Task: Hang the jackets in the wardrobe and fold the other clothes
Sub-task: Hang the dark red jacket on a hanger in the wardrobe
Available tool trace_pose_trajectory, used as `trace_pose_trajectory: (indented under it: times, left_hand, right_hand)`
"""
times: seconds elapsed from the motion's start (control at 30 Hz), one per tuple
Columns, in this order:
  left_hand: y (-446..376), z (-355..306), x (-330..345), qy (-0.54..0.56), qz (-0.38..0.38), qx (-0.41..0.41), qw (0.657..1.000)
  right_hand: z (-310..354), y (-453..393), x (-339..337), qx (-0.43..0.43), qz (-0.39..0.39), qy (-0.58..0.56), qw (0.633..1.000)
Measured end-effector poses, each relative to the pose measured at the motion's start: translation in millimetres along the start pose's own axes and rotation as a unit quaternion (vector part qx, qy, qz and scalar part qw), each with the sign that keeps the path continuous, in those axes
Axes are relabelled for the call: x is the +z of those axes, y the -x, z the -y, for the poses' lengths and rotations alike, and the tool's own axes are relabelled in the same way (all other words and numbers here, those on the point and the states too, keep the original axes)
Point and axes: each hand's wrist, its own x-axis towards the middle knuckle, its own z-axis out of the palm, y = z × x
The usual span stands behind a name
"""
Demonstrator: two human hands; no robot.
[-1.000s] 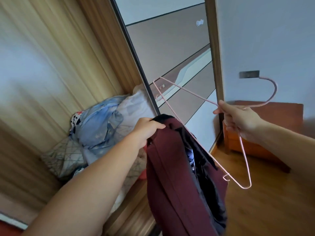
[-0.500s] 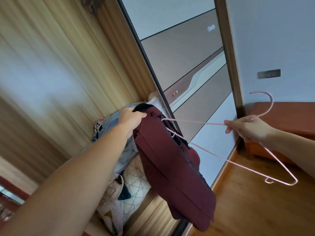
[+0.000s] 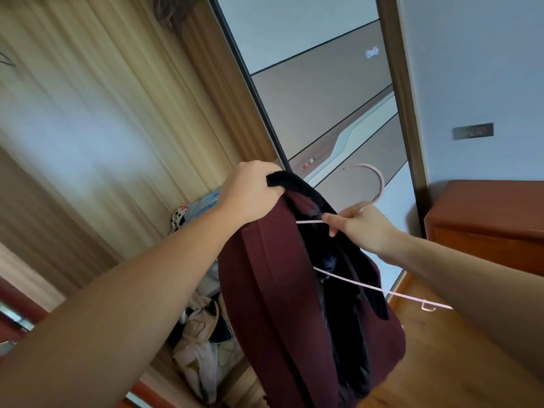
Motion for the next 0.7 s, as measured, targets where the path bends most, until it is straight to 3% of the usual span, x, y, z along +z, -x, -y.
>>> trace_pose_trajectory:
  times: [0.23, 0.37, 0.6, 0.7]
  left_hand:
    - [15.0, 17.0, 2.7, -0.161, 0.038, 0.070, 0.984]
    - [15.1, 11.9, 4.3, -0.177, 0.084, 0.069, 0.978]
    - [10.4, -28.9, 14.4, -0.131, 0.176, 0.168, 0.961]
    - [9.9, -39.1, 22.4, -0.189, 0.184, 0.233, 0.936]
  right_hand:
    - [7.7, 10.0, -12.2, 0.021, -0.059, -0.098, 0.993]
    - [8.8, 15.3, -25.5, 0.006, -0.056, -0.097, 0.994]
    - [11.9, 30.3, -41.4, -0.016, -0.044, -0.092, 0.995]
    - [9.3, 36.1, -46.3, -0.010, -0.042, -0.087, 0.995]
